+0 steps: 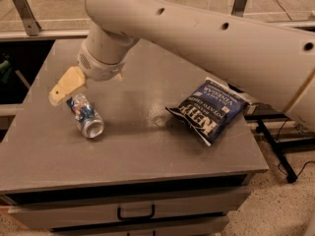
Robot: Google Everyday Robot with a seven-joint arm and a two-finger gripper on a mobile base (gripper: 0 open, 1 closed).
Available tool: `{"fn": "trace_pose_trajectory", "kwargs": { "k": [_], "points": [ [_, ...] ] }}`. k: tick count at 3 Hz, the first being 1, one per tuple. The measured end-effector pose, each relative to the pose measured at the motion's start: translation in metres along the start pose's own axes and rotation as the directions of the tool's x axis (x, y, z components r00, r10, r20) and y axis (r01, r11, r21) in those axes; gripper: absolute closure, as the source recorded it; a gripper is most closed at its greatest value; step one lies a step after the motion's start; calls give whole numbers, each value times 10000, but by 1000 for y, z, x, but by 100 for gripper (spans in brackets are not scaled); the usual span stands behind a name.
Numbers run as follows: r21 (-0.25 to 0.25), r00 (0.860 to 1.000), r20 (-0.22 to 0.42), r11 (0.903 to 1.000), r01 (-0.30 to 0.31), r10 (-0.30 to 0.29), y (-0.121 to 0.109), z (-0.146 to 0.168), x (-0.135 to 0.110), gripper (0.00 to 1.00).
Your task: Place redbull can upright
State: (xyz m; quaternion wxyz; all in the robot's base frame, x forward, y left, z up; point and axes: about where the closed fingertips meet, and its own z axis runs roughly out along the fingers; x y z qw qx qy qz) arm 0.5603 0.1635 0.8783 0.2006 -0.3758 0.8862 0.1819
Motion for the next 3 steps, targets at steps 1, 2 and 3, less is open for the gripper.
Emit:
{"fn": "trace_pose_trajectory", "kwargs": {
  "k": [1,2,3],
  "points": [
    [413,9981,-583,9990,-149,173,5,25,5,0],
    [964,9934,-1087,9950,-259,364,1,40,12,18],
    [1378,9900,-1313,9899,-330,513,-2,46,15,42]
  ]
}}
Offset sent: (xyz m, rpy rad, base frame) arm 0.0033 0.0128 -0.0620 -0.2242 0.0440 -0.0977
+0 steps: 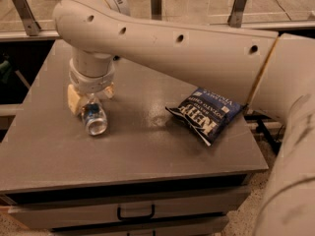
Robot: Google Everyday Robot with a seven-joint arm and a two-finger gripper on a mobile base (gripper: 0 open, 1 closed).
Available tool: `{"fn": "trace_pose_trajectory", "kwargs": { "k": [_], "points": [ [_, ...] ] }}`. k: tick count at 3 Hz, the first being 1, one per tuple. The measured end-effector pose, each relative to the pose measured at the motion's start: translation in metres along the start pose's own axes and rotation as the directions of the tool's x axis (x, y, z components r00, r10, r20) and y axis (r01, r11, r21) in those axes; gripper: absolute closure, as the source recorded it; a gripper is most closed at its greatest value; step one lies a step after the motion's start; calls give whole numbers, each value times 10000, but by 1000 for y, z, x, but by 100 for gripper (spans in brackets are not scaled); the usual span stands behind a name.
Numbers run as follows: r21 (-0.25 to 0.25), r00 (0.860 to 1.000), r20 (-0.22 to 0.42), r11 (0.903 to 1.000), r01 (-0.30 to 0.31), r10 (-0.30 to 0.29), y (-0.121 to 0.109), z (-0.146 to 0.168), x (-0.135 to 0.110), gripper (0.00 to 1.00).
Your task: Place redbull can upright
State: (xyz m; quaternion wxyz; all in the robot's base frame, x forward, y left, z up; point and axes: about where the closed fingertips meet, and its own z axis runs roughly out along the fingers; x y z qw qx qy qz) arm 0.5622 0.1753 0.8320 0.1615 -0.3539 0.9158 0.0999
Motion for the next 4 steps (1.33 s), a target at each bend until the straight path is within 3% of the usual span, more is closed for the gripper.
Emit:
{"fn": "trace_pose_trajectory", "kwargs": {
  "k": [1,2,3,4],
  "points": [
    [258,10000,32,9996,74,-75,1,-3,-4,64],
    [432,9959,769,9980,453,-485,-7,-27,-25,88],
    [569,9740,1907,9919,1133,-1222,-32,-63,-60,100],
    [834,9091,3610,9781,1907,-2081,-62,-108,-93,100]
  ]
}}
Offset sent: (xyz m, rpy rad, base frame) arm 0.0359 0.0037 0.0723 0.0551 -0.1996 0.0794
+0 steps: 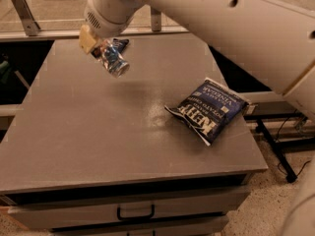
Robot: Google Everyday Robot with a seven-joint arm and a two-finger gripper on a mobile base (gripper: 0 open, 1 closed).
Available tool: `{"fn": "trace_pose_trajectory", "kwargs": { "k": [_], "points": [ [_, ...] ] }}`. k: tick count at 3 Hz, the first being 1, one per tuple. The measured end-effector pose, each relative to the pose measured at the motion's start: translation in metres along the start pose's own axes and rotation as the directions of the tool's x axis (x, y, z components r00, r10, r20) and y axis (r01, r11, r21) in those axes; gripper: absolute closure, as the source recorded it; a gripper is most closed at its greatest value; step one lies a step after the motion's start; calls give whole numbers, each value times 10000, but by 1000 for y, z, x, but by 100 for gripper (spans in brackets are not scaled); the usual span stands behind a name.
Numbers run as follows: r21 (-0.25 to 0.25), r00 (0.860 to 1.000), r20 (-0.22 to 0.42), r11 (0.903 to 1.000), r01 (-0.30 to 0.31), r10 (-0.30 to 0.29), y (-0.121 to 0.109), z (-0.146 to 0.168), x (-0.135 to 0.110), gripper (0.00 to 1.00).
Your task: Place redbull can upright
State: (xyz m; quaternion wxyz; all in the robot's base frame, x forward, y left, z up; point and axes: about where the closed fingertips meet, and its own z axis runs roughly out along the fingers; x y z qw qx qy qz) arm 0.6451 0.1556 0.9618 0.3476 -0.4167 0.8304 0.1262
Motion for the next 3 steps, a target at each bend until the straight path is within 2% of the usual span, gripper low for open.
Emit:
{"fn": "trace_pose_trajectory", "kwargs": {
  "k": [1,2,3],
  "points": [
    [154,9957,434,9966,807,-813,-4,-5,-11,100],
    [-404,9931,756,9949,929,-897,4,8,-2,100],
    [-1106,9658,2433,9867,1193,-895,3,29,-29,100]
  ]
}}
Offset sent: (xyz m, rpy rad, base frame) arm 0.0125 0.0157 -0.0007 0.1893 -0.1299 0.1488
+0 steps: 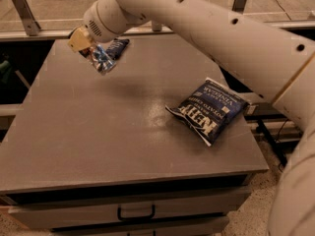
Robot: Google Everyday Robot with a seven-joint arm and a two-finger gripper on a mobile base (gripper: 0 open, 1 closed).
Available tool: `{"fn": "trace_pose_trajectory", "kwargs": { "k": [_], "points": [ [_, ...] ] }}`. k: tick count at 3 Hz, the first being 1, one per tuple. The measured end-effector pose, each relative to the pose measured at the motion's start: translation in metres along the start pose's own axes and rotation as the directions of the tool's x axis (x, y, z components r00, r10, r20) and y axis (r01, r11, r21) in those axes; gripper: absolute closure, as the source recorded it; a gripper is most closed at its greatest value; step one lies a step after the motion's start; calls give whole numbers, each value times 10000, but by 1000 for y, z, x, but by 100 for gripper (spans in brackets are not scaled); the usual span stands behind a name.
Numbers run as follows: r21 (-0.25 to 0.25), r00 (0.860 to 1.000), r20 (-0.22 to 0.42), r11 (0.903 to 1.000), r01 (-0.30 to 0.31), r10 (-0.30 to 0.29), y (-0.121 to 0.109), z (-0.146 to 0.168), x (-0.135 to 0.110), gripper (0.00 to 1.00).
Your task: Place redbull can upright
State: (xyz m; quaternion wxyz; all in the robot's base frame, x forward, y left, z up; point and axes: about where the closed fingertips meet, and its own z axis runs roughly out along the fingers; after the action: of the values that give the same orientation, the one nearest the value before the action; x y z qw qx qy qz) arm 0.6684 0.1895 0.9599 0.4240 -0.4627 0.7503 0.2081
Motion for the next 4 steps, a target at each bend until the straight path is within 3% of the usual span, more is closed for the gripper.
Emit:
{"fn": "trace_pose_trajectory", "kwargs": {
  "k": [1,2,3,4],
  "points": [
    [-924,9860,1668,9957,110,46,-9,29,-16,100],
    [-1069,9814,1825,9910,801,-596,-2,41,-16,100],
    [-1108,9804,1909,9913,713,-492,-1,42,-15,100],
    [-961,9651,2590,9933,643,-374,2,45,-16,100]
  ]
}}
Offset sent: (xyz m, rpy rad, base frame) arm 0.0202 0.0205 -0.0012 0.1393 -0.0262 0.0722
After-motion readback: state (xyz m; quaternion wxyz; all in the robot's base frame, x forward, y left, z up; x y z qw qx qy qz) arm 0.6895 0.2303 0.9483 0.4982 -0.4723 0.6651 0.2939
